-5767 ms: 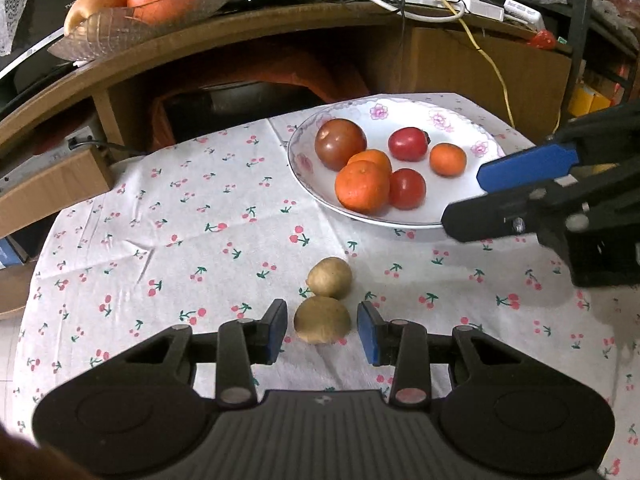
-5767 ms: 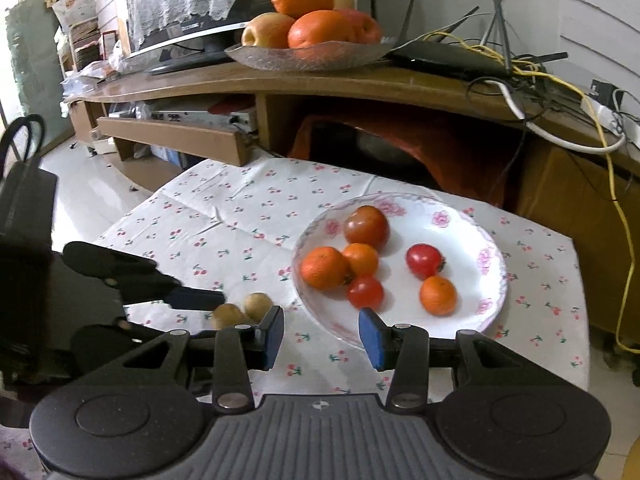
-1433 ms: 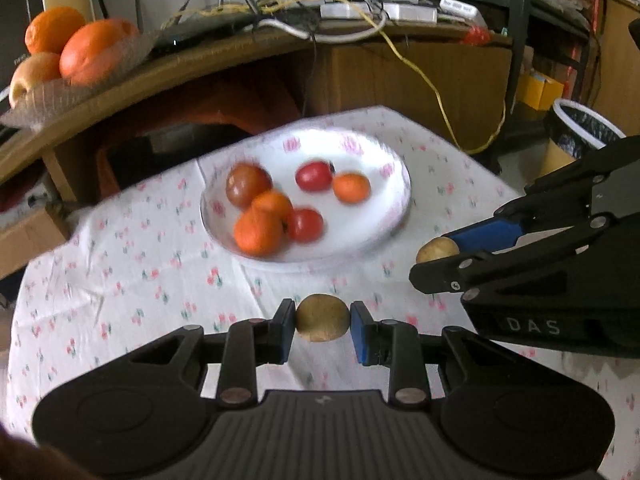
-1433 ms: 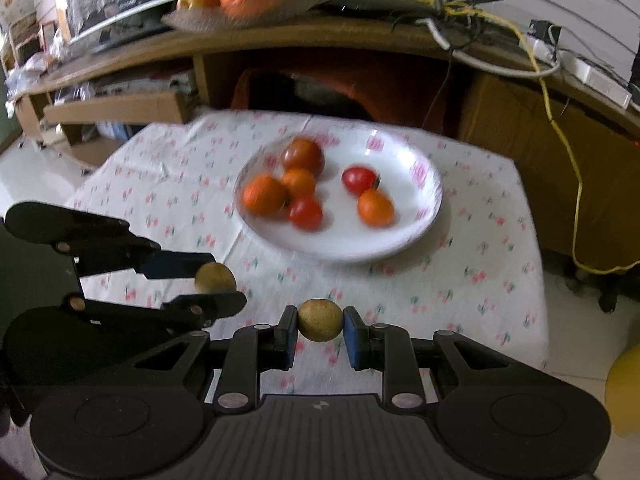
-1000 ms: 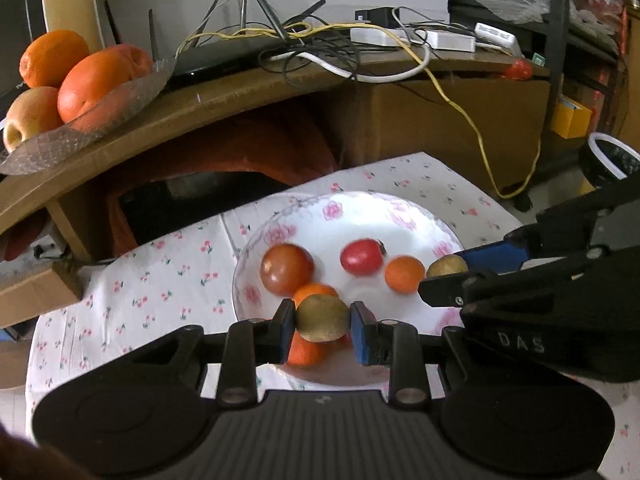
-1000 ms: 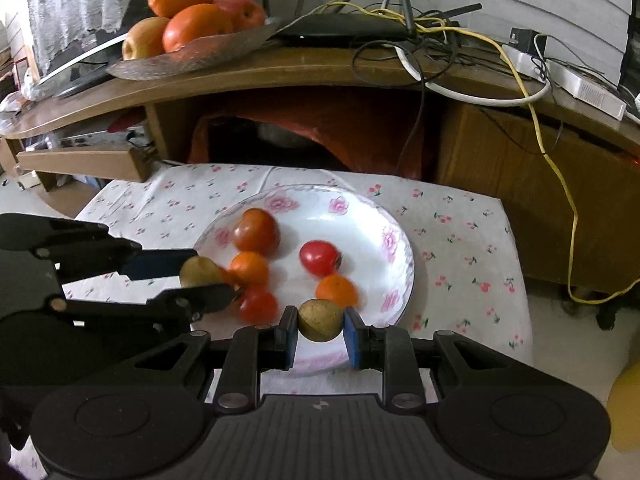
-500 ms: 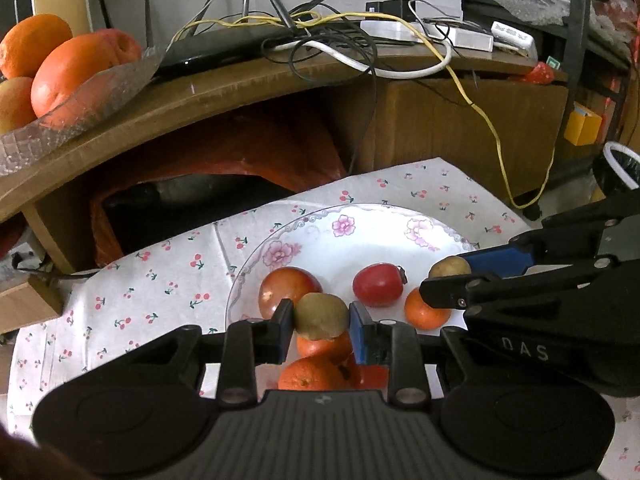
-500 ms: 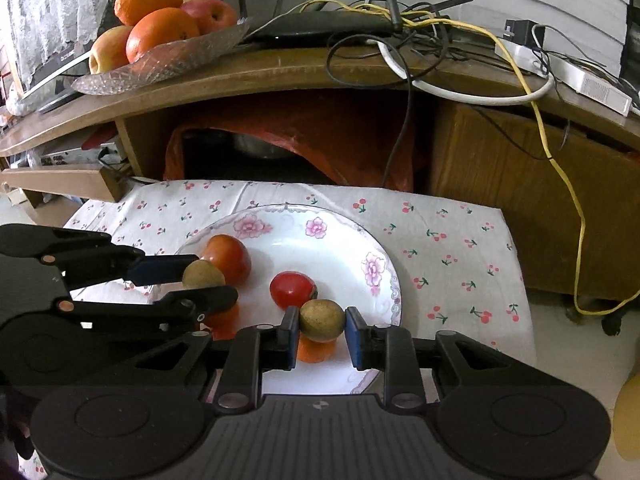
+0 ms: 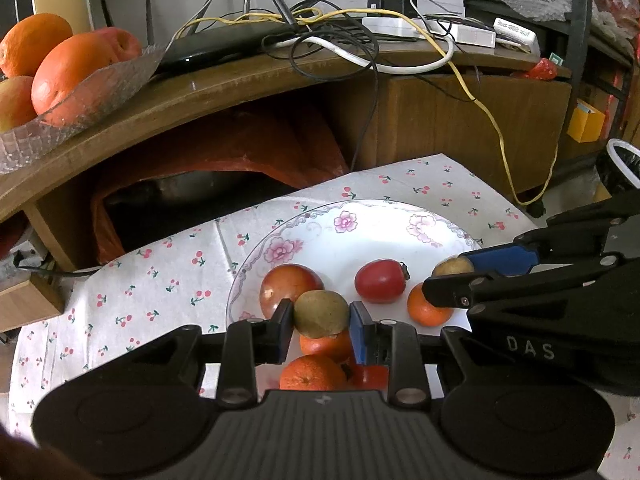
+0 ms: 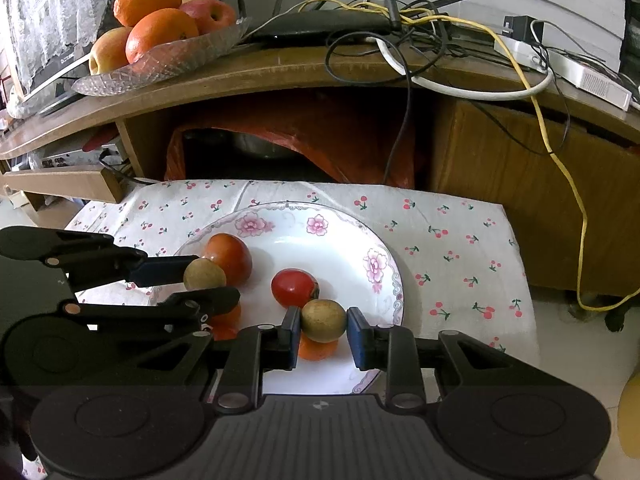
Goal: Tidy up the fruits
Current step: 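Lower both tan fruits into the bowl and open both tools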
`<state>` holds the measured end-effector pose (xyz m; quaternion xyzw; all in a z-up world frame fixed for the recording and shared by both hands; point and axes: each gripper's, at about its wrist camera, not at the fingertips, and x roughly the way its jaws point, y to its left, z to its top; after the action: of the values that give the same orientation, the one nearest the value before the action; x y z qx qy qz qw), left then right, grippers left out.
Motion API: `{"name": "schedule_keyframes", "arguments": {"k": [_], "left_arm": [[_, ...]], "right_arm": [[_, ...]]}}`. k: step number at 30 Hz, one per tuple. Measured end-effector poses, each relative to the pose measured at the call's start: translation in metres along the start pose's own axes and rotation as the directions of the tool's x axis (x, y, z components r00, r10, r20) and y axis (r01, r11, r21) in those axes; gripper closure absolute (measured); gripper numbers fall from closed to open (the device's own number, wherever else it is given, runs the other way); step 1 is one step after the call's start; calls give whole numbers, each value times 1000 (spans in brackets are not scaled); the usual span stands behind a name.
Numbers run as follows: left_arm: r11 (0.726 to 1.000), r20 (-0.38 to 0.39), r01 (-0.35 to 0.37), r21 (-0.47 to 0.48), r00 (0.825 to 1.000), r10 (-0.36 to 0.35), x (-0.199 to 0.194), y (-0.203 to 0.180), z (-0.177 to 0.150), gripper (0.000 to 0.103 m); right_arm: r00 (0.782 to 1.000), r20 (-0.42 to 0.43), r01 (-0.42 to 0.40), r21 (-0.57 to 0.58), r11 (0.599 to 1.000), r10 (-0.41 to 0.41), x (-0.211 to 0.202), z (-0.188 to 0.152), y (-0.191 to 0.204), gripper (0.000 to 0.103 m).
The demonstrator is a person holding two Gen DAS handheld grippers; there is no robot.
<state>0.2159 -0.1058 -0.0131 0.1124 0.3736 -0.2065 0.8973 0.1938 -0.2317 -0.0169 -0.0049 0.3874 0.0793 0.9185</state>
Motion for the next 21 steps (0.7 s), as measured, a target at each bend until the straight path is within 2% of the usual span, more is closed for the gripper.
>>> {"name": "schedule_keyframes", "arguments": {"k": [8,15,21], "left_arm": [[998,8,24,-51,1000,-24,-3,6,2,68],[999,18,18,-41,1000,-18,-6,4,3,67],[999,27,3,-45,1000,-2,-13,6,3,58]], "right_arm": [[999,13,-31,72,997,30,-4,3,-6,74],[999,15,-39,102,994,38,-6,4,-9,74],[999,31,-38,117,992,35,-12,5,-10,69]]}}
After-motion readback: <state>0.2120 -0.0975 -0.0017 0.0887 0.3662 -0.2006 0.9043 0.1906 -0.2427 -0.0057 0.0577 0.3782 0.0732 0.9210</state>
